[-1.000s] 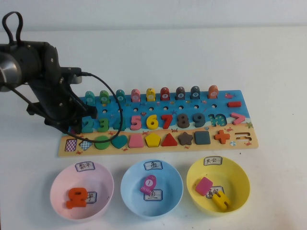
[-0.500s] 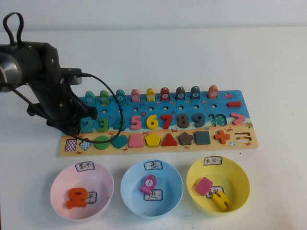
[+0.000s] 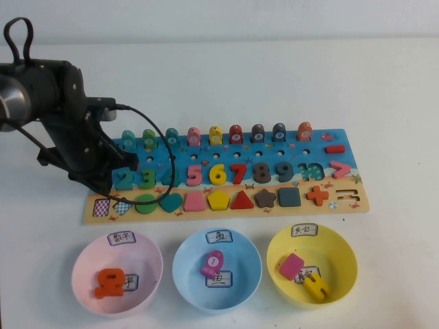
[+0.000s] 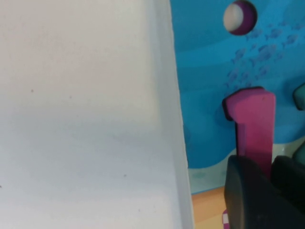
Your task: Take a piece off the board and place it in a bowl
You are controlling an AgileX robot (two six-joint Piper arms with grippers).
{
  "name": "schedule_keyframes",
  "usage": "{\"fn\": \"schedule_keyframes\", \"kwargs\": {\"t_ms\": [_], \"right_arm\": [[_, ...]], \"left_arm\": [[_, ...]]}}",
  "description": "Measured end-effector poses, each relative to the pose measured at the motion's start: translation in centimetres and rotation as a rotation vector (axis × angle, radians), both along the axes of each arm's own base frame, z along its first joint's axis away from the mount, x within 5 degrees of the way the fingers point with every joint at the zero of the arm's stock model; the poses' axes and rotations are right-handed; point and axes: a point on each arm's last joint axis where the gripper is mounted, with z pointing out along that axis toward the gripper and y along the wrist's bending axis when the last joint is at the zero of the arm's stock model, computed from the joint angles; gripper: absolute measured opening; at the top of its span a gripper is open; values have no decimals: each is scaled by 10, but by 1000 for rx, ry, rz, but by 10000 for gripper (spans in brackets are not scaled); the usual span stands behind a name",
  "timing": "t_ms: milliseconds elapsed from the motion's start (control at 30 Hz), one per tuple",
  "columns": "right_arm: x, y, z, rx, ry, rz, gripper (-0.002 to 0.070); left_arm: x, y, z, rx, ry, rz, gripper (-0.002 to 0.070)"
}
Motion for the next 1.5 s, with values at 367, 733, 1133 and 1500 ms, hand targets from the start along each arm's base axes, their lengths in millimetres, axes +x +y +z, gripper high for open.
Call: {"fn": "schedule_keyframes", "kwargs": {"t_ms": [367,733,1133,1500], "right_arm": [[0,0,0,0,0,0,-18],[0,0,0,0,0,0,-18],[0,0,0,0,0,0,-18],[0,0,0,0,0,0,-18]], "left_arm": [[0,0,0,0,0,2,51],[-3,1,15,-8,-34,2,51],[-28,6,66,-27,-114,3,50],[-117,4,98,-22,-94,-75,48]]}}
